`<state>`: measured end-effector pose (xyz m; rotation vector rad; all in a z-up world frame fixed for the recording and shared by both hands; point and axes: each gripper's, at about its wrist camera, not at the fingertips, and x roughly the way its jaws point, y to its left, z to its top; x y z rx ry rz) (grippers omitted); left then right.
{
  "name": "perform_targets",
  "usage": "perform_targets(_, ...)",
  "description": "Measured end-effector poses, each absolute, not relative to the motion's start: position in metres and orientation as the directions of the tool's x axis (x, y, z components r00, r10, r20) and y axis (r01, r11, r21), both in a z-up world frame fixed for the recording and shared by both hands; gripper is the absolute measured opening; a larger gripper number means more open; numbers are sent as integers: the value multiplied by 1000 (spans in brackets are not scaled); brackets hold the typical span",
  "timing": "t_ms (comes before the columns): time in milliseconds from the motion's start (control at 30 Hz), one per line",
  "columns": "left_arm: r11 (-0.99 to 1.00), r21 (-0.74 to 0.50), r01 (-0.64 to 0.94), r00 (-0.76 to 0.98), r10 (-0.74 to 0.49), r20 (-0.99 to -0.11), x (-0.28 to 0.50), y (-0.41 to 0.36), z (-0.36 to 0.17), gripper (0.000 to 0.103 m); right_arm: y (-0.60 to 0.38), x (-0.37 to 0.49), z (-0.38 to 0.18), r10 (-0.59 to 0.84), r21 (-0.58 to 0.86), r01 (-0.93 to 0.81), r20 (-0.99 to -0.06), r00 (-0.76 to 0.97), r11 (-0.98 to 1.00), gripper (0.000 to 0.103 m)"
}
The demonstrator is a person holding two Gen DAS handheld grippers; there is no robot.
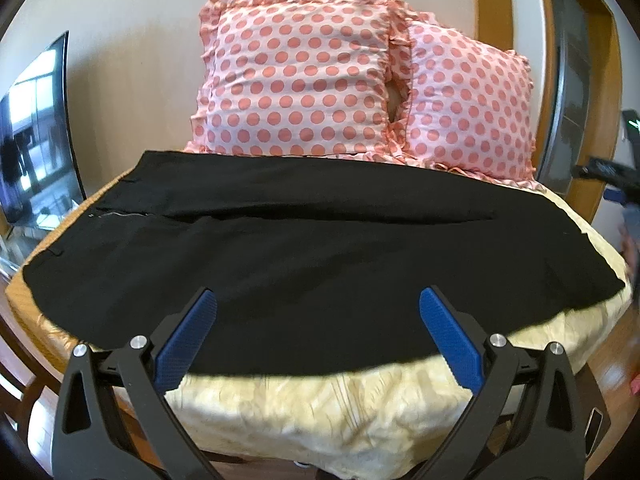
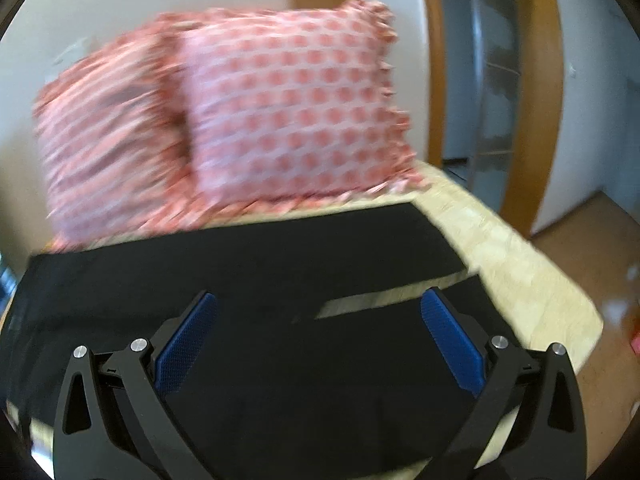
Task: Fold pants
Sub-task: 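Grasp the black trousers' leg end with the right gripper and lift it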
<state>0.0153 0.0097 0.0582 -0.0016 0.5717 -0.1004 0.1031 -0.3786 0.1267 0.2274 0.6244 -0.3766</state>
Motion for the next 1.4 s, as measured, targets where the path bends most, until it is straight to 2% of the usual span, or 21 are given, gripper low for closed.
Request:
perform_targets(67, 995, -30, 98, 834, -99, -543, 25, 10, 57, 101, -409, 148, 124, -315, 90, 484, -653, 688, 870, 101)
perform_targets(133, 993, -41, 109, 831, -113, -545, 35, 13, 56, 101, -436, 201, 113, -363, 59, 562, -706, 608, 825, 95)
perform_targets(200, 992, -58, 115, 830, -128, -542, 42, 16, 55, 101, -453, 234, 101, -392, 24, 600, -737, 551, 799, 81)
perform_targets(233, 991, -67, 119, 830, -137, -541, 46, 18, 54, 101, -461, 247, 94, -405, 10, 623, -751, 521, 782, 78)
perform_targets(300, 988, -78, 131, 827, -152, -541, 52, 21, 52, 101, -484, 272, 77, -398, 28, 679, -792, 463, 734, 64)
perform_targets(367, 985, -86, 149, 821, -171, -544, 56, 22, 49, 101, -502, 286, 60, -352, 81, 725, -834, 425, 684, 59)
perform_targets(467, 980, -95, 176, 813, -199, -547, 64, 22, 45, 101, -518, 309, 40, -327, 108, 777, -865, 381, 620, 59)
perform_targets(600, 977, -92, 190, 804, -209, -557, 73, 19, 39, 101, -521, 328, 23, -428, -56, 807, -868, 252, 588, 58)
perform_targets(633, 977, -91, 191, 800, -209, -563, 74, 18, 37, 101, -520, 324, 20, -442, -56, 805, -857, 264, 591, 56)
perform_targets(667, 978, -90, 190, 797, -207, -568, 76, 18, 35, 101, -519, 321, 18, -440, -48, 803, -855, 275, 594, 51)
perform_targets(700, 977, -93, 189, 793, -208, -572, 77, 19, 34, 101, -519, 316, 17, -440, -43, 800, -852, 284, 599, 40)
perform_targets(733, 977, -98, 190, 791, -212, -574, 78, 19, 32, 101, -520, 309, 16, -429, -21, 792, -849, 308, 610, 28)
perform_targets(767, 977, -104, 188, 789, -214, -575, 78, 20, 32, 101, -522, 302, 16, -415, 7, 783, -845, 336, 622, 11)
perform_targets(800, 976, -113, 184, 787, -216, -577, 79, 22, 32, 101, -527, 289, 13, -360, 87, 760, -842, 402, 644, 6)
perform_targets(967, 975, -152, 163, 785, -221, -579, 76, 29, 32, 101, -536, 227, 14, -223, 315, 681, -784, 579, 661, 2)
perform_targets(1167, 969, -208, 131, 782, -230, -579, 70, 35, 35, 101, -501, 130, 34, -139, 464, 543, -657, 741, 700, 2)
perform_targets(1400, 971, -208, 115, 792, -216, -571, 62, 34, 40, 101, -466, 16, 32, -41, 597, 464, -585, 810, 654, 2)
